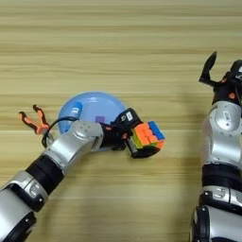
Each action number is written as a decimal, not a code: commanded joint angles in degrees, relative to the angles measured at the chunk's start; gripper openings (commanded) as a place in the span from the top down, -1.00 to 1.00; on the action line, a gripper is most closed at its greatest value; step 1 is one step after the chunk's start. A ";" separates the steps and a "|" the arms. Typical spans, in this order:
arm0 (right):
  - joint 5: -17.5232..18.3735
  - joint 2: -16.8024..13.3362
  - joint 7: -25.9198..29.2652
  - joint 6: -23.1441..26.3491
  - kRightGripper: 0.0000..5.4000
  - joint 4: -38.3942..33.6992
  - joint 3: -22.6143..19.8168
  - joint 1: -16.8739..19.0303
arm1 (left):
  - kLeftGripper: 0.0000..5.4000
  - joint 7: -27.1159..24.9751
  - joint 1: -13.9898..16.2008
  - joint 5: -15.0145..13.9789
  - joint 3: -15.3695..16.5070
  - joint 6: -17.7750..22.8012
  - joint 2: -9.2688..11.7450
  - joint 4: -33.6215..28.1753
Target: Move the objects on the table
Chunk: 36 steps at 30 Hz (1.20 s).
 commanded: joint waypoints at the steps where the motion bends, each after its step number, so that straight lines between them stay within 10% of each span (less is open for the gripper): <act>1: 0.14 0.44 0.08 1.02 -1.00 -0.42 0.16 0.35 | -0.99 -0.65 -1.68 0.20 0.11 1.04 -1.85 -3.00; 17: -0.17 0.62 0.28 1.39 -1.00 -0.96 0.95 0.49 | -0.99 -0.80 -0.52 -0.58 0.66 3.23 -1.10 -8.63; 36: -0.86 1.25 0.80 2.69 -1.00 -3.74 3.11 1.46 | -0.99 2.71 -0.82 -4.70 9.97 4.43 0.80 -15.04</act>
